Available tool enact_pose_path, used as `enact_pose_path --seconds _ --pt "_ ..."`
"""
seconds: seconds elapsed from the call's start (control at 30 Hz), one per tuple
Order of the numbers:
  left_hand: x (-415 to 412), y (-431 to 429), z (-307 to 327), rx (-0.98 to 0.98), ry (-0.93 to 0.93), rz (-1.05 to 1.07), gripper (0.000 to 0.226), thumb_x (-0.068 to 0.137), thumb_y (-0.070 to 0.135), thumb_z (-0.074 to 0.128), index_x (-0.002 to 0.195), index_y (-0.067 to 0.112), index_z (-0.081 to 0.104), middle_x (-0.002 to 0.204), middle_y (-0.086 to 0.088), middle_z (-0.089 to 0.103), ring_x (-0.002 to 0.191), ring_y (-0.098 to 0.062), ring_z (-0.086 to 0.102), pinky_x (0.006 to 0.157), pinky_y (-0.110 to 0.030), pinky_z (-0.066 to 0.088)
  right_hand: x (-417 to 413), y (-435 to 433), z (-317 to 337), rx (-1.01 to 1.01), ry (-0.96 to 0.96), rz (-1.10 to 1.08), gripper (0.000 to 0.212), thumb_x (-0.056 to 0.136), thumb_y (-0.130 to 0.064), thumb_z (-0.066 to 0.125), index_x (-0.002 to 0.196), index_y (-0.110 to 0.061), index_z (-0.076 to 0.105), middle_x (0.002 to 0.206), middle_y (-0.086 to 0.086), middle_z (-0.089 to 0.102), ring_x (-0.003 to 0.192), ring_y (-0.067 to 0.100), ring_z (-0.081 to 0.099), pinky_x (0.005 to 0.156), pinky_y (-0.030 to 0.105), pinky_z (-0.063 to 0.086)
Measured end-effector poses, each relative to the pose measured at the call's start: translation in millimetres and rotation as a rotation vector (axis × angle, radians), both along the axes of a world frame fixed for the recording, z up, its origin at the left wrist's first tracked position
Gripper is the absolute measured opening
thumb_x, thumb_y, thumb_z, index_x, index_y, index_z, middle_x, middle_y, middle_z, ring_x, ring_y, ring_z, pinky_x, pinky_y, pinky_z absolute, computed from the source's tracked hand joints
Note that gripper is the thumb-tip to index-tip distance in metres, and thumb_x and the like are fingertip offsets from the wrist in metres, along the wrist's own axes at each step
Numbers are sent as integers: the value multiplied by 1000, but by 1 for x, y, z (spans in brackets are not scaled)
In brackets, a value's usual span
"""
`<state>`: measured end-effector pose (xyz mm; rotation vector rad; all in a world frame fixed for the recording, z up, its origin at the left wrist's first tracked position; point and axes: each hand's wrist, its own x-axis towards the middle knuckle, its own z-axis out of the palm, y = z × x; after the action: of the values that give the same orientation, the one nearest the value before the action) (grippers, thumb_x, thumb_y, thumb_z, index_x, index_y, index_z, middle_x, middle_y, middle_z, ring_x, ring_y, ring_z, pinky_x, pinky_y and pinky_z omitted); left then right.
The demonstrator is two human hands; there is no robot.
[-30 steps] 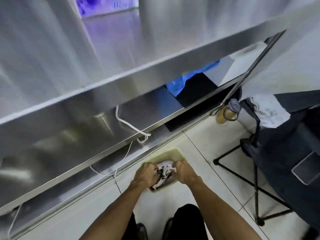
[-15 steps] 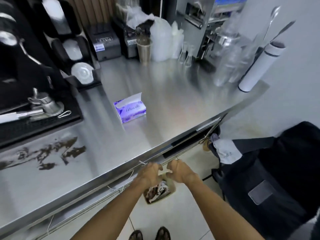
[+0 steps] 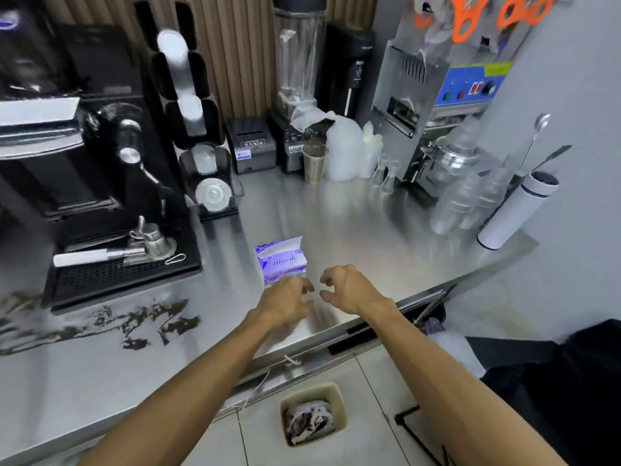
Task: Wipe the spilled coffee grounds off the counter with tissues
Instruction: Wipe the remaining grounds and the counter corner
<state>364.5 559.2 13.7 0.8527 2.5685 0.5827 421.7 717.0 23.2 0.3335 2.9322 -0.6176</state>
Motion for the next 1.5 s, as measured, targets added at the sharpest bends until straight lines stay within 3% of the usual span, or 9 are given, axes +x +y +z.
enact_pose_path --seconds 0.17,0.43,0.6,0.8,1.07,1.13,1.23,1.37,1.5 --pt "-50 -32 -7 189 209 246 32 77 31 72 106 18 66 110 0 63 105 -25 55 76 -28 40 -56 -25 14 75 182 50 35 84 -17 62 118 -12 62 116 9 62 107 32 57 83 34 46" --pt "-107 -45 -36 155 -4 268 114 57 60 82 147 20 27 146 1 37 133 -24 32 107 -40 31 -130 -48 -1 236 205 145 45 84 -14 63 128 -16 56 128 6 55 114 29 46 92 34 36" --pt "-125 -46 -48 175 41 160 78 48 65 75 116 37 49 108 12 62 107 -23 56 84 -34 46 -148 -43 -5 207 153 116 22 89 -19 57 109 -15 66 110 7 65 103 29 51 87 34 38" --pt "-129 -47 -41 209 92 127 71 49 66 72 108 32 56 95 11 66 94 -19 61 75 -26 43 -145 -28 33 3 236 110 9 90 -21 57 94 -18 65 101 3 64 98 25 53 79 33 42" --pt "-125 -55 -29 280 -95 136 103 43 69 80 133 37 40 122 15 51 118 -10 42 100 -34 37 -126 -27 99 -109 432 218 7 94 -26 58 95 -21 64 94 -11 66 90 11 60 80 33 50" --pt "-121 -61 -12 536 -293 210 99 54 48 92 137 35 40 124 17 55 116 -2 50 99 -27 44 -120 -31 111 -155 443 253 9 95 -28 58 97 -20 63 92 -10 67 87 8 61 76 27 49" --pt "-114 -73 22 816 -520 293 51 73 8 83 115 25 59 92 15 74 88 1 67 70 -12 51 -115 -39 122 -249 463 259 7 95 -26 59 96 -19 61 89 -10 68 84 2 61 72 13 44" --pt "-106 -103 44 1020 -504 465 43 71 42 83 106 19 70 100 3 75 97 -20 69 80 -33 57 -117 -53 127 -375 458 213 6 95 -22 61 96 -16 61 93 -6 71 88 4 66 74 20 51" --pt "-93 -144 54 1027 -417 535 36 77 39 79 104 17 71 102 -3 74 98 -25 69 88 -48 55 -122 -73 119 -684 380 94 8 92 -9 63 97 -14 66 94 5 74 87 20 71 76 32 58"
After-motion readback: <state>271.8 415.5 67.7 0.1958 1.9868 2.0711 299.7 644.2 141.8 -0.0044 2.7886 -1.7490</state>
